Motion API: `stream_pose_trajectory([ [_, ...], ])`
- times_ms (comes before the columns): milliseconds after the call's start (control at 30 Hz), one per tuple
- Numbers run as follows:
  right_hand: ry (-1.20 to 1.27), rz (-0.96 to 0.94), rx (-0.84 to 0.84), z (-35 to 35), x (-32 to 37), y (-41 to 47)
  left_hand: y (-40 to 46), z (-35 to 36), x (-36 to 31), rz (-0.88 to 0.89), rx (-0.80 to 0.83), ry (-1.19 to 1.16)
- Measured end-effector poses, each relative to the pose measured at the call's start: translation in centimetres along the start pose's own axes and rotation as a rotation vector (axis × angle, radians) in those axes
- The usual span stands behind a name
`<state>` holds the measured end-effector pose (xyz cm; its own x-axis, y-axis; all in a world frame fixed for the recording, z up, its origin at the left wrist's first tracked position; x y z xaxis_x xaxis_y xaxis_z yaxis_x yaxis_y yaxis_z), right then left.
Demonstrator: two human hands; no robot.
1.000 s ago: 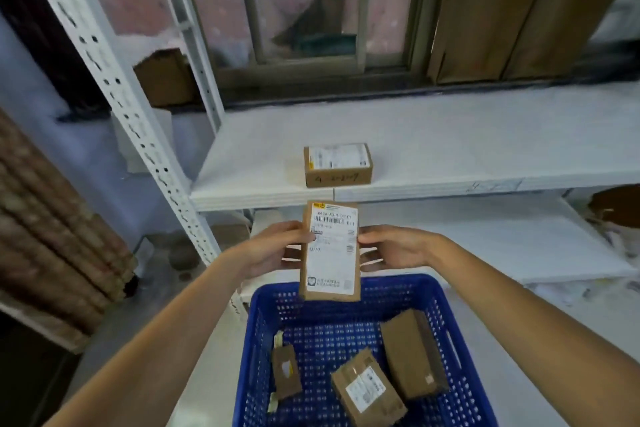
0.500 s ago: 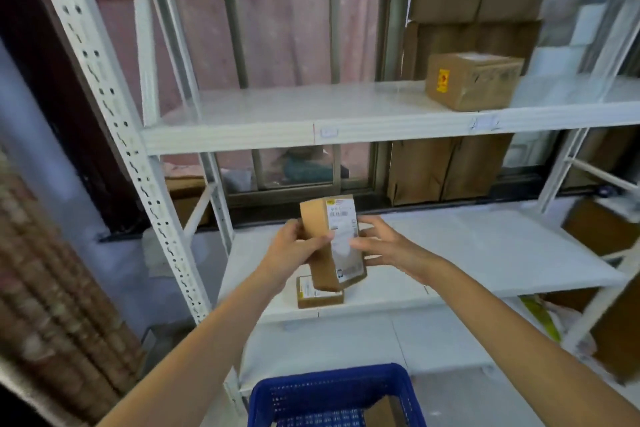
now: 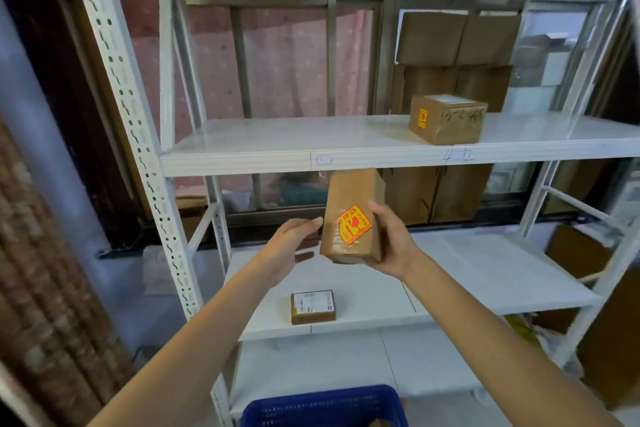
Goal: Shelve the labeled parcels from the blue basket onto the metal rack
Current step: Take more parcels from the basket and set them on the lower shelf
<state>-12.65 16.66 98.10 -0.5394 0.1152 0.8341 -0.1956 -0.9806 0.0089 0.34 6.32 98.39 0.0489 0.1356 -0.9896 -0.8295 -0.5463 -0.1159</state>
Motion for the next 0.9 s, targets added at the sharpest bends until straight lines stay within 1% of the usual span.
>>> stream_pose_trajectory([
  [67, -0.001, 0.000, 0.008, 0.7, -0.2, -0.2, -0.3, 1.1, 0.7, -0.068, 0.145, -0.112],
  [100, -0.017, 0.002, 0.008, 0.9, -0.2, -0.2, -0.4, 1.4, 0.9, -0.076, 0.186, -0.149],
  [167, -0.072, 0.002, -0.005, 0.9, -0.3, -0.3, -0.4, 1.7, 1.1, -0.054, 0.200, -0.185],
  [200, -0.111, -0.010, -0.026, 0.7, -0.1, -0.3, -0.5, 1.5, 1.0, -0.024, 0.171, -0.158],
  [233, -0.158, -0.030, -0.060, 0.4, 0.3, -0.4, -0.6, 1.1, 0.8, 0.019, 0.122, -0.079],
  [267, -0.208, -0.050, -0.096, 0.0, 0.7, -0.5, -0.8, 0.6, 0.5, 0.077, 0.059, 0.055],
  [333, -0.283, -0.061, -0.144, -0.8, 1.5, -0.8, -1.1, -0.5, -0.6, 0.232, -0.044, 0.390],
  [367, -0.307, -0.046, -0.158, -1.2, 1.7, -1.0, -1.3, -0.7, -1.2, 0.307, -0.066, 0.520],
  [433, -0.306, 0.016, -0.166, -2.0, 1.8, -1.5, -1.6, -0.9, -2.1, 0.409, -0.084, 0.672],
  [533, -0.230, 0.090, -0.135, -2.2, 1.6, -1.9, -2.0, -0.8, -3.2, 0.527, -0.111, 0.821],
  [667, -0.211, 0.073, -0.101, -1.8, 1.8, -2.2, -2.5, -0.2, -3.7, 0.635, -0.114, 1.015],
  [767, -0.216, 0.051, -0.093, -1.4, 2.0, -2.4, -2.8, 0.2, -4.1, 0.718, -0.113, 1.069],
  [900, -0.130, -0.031, -0.010, -0.8, 2.6, -2.7, -2.9, 0.1, -5.3, 0.797, -0.120, 1.080],
])
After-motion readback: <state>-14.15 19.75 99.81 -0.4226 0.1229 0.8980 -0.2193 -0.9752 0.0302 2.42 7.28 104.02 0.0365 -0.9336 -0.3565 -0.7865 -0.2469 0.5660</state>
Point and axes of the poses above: each hand's wrist, its own y-axis towards the middle knuckle, its own z-axis out of the palm, x = y × z, the point moved 6 cm from there along y, towards the middle knuckle, and after that the axes turned 6 degrees about x, right-handed, at the moved point
